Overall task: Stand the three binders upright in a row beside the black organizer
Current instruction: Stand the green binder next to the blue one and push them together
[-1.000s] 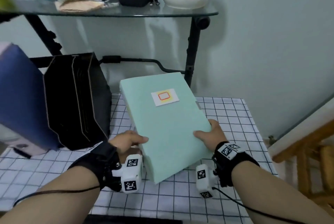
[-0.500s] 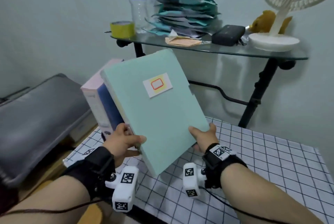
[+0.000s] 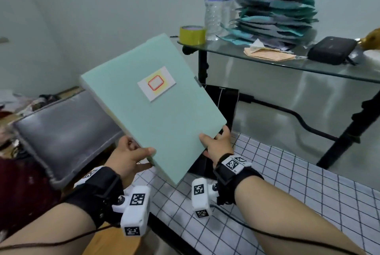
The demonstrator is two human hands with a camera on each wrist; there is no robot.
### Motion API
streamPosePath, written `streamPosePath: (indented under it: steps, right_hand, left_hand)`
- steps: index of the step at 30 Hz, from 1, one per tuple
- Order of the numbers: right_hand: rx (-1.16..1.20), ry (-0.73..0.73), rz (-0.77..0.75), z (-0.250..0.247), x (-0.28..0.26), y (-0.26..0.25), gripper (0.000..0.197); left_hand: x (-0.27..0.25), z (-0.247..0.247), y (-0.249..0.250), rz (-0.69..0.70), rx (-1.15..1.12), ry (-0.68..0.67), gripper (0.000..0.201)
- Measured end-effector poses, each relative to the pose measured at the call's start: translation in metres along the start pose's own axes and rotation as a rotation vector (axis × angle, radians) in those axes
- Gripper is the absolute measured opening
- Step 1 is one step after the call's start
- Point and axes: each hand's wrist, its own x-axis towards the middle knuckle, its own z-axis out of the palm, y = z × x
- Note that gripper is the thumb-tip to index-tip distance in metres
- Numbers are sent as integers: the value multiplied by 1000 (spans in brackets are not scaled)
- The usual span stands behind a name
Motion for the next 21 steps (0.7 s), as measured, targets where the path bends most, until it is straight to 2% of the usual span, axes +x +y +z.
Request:
streamPosePath:
  steps: [6, 9, 12, 15, 21]
  right_hand:
    - [-54, -117, -32, 52, 4, -8, 88]
    - [-54, -177, -50, 71, 8, -8, 81]
    - [-87, -215, -40, 87, 19, -4, 98]
    - [-227, -268, -12, 100, 25, -5, 91]
    - [-462, -255, 107, 104, 20, -16, 79]
  left_hand:
    - [7, -27, 14, 118, -38, 75, 43]
    - [8, -39, 19, 150, -69, 102, 41]
    - [11, -49, 19, 176, -74, 133, 46]
    - [16, -50, 11, 202, 51, 183, 67]
    - [29, -26, -6, 241, 346, 273, 63]
